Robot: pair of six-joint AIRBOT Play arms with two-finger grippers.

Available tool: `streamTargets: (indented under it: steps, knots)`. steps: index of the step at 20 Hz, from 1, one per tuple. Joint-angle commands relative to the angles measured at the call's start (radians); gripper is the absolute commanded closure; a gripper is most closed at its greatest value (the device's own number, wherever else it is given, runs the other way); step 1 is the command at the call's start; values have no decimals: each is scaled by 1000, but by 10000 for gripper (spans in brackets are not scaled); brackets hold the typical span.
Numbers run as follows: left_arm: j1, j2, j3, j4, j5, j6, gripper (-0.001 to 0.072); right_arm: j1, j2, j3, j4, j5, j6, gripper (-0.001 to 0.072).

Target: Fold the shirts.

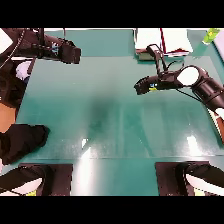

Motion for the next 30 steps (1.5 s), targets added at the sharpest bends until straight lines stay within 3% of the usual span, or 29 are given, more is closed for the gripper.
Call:
streamTargets:
  steps: [1,12,15,17,21,28,29,30]
  knots:
    - [-1,0,0,0,0,0,679,0,0,0,0,2,0,688]
    - [-1,0,0,0,3,0,678,0,0,0,0,2,1,687]
    - [1,0,0,8,120,2,679,0,0,0,0,20,0,687]
    - [32,17,3,51,45,-4,679,0,0,0,-1,21,0,687]
    - [211,117,-68,139,-232,-9,679,0,0,0,0,29,0,687]
    - [521,352,-587,217,-352,-18,677,0,0,0,0,29,0,688]
    - [551,364,-658,219,-356,-18,577,0,0,0,0,30,0,687]
    - [578,365,-726,231,-357,-19,188,0,0,0,-1,31,0,687]
